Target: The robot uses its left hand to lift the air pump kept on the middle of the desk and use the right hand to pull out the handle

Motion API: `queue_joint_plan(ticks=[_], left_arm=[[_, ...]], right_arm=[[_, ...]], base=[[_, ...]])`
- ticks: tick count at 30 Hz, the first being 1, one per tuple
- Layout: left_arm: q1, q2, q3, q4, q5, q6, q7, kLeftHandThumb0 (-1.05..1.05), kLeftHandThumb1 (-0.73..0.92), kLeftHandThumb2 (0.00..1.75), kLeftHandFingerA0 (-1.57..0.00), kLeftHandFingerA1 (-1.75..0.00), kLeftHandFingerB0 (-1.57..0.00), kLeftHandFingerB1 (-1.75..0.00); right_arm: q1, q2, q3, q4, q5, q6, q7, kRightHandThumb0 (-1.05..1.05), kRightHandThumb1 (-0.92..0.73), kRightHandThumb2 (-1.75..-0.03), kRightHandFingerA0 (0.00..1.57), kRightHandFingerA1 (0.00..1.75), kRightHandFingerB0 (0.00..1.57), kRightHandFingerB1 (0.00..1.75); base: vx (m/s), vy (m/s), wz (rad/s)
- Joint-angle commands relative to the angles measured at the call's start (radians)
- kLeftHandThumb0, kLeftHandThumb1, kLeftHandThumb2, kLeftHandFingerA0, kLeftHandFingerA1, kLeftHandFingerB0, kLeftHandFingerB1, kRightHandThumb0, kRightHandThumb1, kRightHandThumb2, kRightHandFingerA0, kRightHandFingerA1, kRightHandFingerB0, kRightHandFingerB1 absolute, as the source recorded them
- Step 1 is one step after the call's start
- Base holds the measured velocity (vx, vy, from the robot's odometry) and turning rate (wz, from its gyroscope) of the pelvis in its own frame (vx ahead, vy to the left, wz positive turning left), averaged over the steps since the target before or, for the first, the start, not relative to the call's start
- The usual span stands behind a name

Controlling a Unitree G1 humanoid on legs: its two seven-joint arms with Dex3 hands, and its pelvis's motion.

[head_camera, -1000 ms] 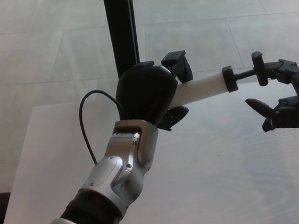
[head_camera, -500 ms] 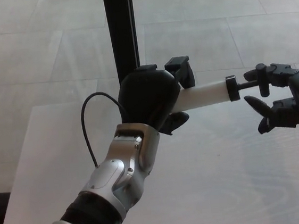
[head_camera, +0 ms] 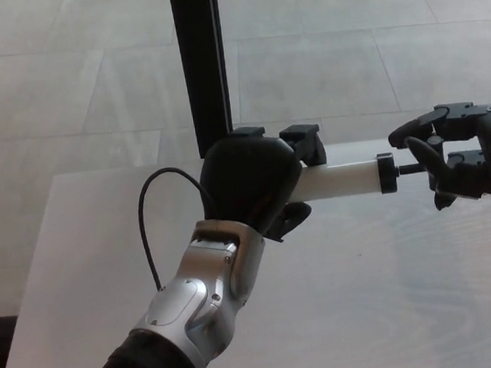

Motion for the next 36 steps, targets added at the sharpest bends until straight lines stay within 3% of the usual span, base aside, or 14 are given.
queue_joint_plan(ticks=[1,6,8,10,11,12,14,17,19,22,23,25,34,36], left_arm=[[0.003,0.013,0.000,-0.002,0.011,0.002,-0.015,-0.21,0.56,0.94,-0.85,-1.40,-0.82,-1.09],[-0.006,-0.005,0.016,-0.005,-0.001,0.015,-0.015,-0.21,0.56,0.92,-0.81,-1.47,-0.84,-0.96],[-0.009,-0.006,0.018,-0.010,0.004,0.022,-0.017,-0.24,0.56,0.91,-0.82,-1.57,-0.81,-1.24],[-0.010,-0.007,0.019,-0.012,0.006,0.024,-0.016,-0.24,0.54,0.92,-0.83,-1.57,-0.83,-1.23],[-0.010,-0.008,0.020,-0.010,0.007,0.026,-0.016,-0.21,0.54,0.94,-0.81,-1.59,-0.77,-1.32],[-0.011,-0.007,0.020,-0.010,0.007,0.025,-0.016,-0.20,0.54,0.95,-0.81,-1.52,-0.81,-1.17],[-0.012,-0.004,0.020,-0.008,0.009,0.019,-0.010,-0.21,0.54,0.95,-0.81,-1.53,-0.81,-1.18],[-0.013,-0.005,0.024,0.007,0.007,0.006,0.011,-0.19,0.52,0.97,-0.84,-1.53,-0.84,-1.15],[-0.020,-0.002,0.025,0.014,0.007,-0.002,0.015,-0.15,0.52,0.98,-0.81,-1.69,-0.71,-1.41],[-0.026,-0.009,0.034,0.026,-0.002,-0.009,0.030,-0.15,0.52,1.01,-0.85,-1.75,-0.67,-1.48],[-0.032,-0.012,0.038,0.020,-0.004,0.000,0.020,-0.14,0.53,0.96,-0.85,-1.75,-0.65,-1.51],[-0.034,-0.014,0.041,0.018,-0.002,0.009,0.015,-0.15,0.54,0.95,-0.85,-1.75,-0.65,-1.50],[-0.023,-0.011,0.046,0.021,0.007,0.002,0.029,-0.13,0.52,0.93,-0.88,-1.75,-0.65,-1.48],[-0.019,-0.006,0.041,0.020,0.012,0.000,0.028,-0.19,0.49,0.96,-0.84,-1.59,-0.86,-1.22]], right_arm=[[0.009,-0.016,-0.003,0.003,-0.011,-0.041,-0.010,-0.13,-0.68,-0.87,0.85,1.55,0.88,1.03],[0.024,-0.013,0.000,0.015,-0.010,-0.040,-0.003,-0.11,-0.64,-0.92,0.87,1.55,0.91,1.02],[0.030,-0.012,0.005,0.026,-0.012,-0.056,-0.001,-0.10,-0.62,-0.95,0.88,1.56,0.92,1.02],[0.030,-0.012,0.007,0.033,-0.013,-0.057,-0.001,-0.11,-0.64,-0.93,0.88,1.55,0.92,1.03],[0.030,-0.015,0.010,0.033,-0.017,-0.054,0.001,-0.11,-0.65,-0.93,0.88,1.55,0.90,1.02],[0.029,-0.016,0.010,0.035,-0.017,-0.056,0.002,-0.12,-0.65,-0.93,0.87,1.56,0.89,1.03],[0.028,-0.016,0.006,0.038,-0.012,-0.064,0.004,-0.12,-0.64,-0.95,0.86,1.57,0.88,1.06],[0.028,-0.018,0.009,0.049,-0.027,-0.079,-0.015,-0.12,-0.63,-1.00,0.85,1.60,0.83,1.22],[0.027,-0.021,0.011,0.066,-0.046,-0.105,-0.039,-0.12,-0.59,-1.07,0.85,1.66,0.79,1.39],[0.033,-0.028,0.019,0.096,-0.075,-0.161,-0.075,-0.10,-0.53,-1.14,0.89,1.72,0.75,1.51],[0.032,-0.032,0.026,0.101,-0.096,-0.167,-0.095,-0.08,-0.59,-1.13,0.90,1.75,0.72,1.54],[0.032,-0.035,0.032,0.108,-0.109,-0.178,-0.110,-0.17,-0.54,-1.10,0.84,1.75,0.75,1.58],[0.032,-0.034,0.030,0.139,-0.142,-0.254,-0.193,-0.16,-0.57,-1.06,0.85,1.75,0.75,1.60],[0.027,-0.036,0.029,0.134,-0.157,-0.236,-0.211,-0.16,-0.58,-1.10,0.85,1.75,0.76,1.61]], base=[[0.00,0.000,0.00],[0.00,0.000,0.00],[0.00,0.000,0.00],[0.00,0.000,0.00],[0.00,0.000,0.00],[0.00,0.000,0.00],[0.00,0.000,0.00],[0.00,0.000,0.00],[0.00,0.000,0.00],[0.00,0.000,0.00],[0.00,0.000,0.00],[0.00,0.000,0.00],[0.00,0.000,0.00],[0.00,0.000,0.00]])
